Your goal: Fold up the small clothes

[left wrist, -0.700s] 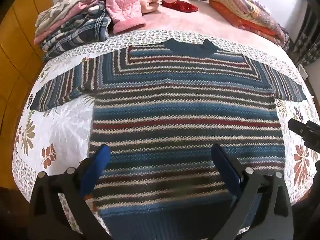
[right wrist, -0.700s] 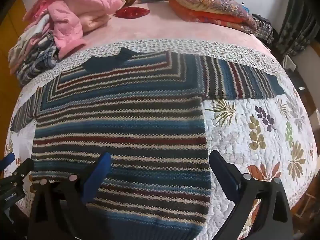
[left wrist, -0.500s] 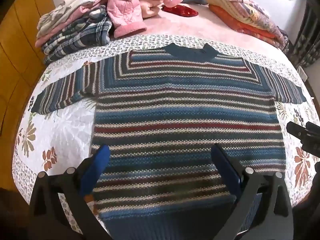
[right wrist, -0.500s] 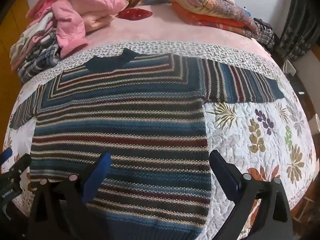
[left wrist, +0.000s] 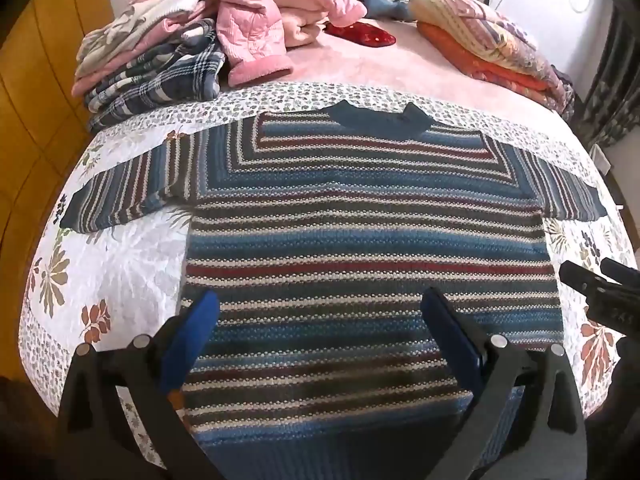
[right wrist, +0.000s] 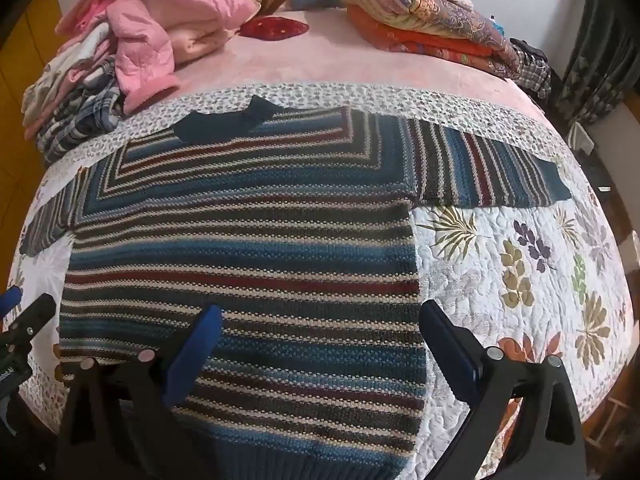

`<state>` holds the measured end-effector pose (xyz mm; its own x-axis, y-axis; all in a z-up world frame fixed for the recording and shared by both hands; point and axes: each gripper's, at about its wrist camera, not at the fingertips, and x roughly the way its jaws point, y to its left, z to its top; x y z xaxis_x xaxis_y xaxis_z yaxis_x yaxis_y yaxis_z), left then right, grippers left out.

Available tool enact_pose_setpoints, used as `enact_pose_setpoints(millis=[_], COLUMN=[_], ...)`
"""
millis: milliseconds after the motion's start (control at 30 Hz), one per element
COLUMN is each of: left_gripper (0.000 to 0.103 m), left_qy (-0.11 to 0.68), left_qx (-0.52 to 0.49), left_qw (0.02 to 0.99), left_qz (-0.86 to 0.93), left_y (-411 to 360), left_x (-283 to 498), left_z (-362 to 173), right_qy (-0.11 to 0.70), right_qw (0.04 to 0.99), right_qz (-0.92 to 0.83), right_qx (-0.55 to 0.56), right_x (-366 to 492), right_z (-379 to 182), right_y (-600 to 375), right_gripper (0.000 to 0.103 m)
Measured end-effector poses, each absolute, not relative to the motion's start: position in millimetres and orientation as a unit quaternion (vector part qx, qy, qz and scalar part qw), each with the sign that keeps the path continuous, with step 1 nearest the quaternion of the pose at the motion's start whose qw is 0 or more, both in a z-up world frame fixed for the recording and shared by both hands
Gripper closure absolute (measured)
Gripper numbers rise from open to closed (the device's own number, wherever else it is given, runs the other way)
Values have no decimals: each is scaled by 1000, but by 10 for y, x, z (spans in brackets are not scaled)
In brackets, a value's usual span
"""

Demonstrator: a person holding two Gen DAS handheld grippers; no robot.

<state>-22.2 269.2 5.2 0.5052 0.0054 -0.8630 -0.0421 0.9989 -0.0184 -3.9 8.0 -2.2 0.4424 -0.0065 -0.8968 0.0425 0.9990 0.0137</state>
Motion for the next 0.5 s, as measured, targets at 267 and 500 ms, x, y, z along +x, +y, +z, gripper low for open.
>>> enact_pose_setpoints(millis=[267, 500], left_gripper=[3, 3], left_qy=[490, 489], left_qx=[-12, -6], left_qw=[871, 872], left_qz=[18, 19], left_y=[2675, 2666], left_x=[-222, -208], left_z=[89, 92], right_qy=[529, 525], right_qw=[848, 851], right_qz=[-14, -19], right_qx=[15, 16], right_x=[-19, -27], right_z=[-46, -39], right_y=[62, 67], right_gripper=[4, 4])
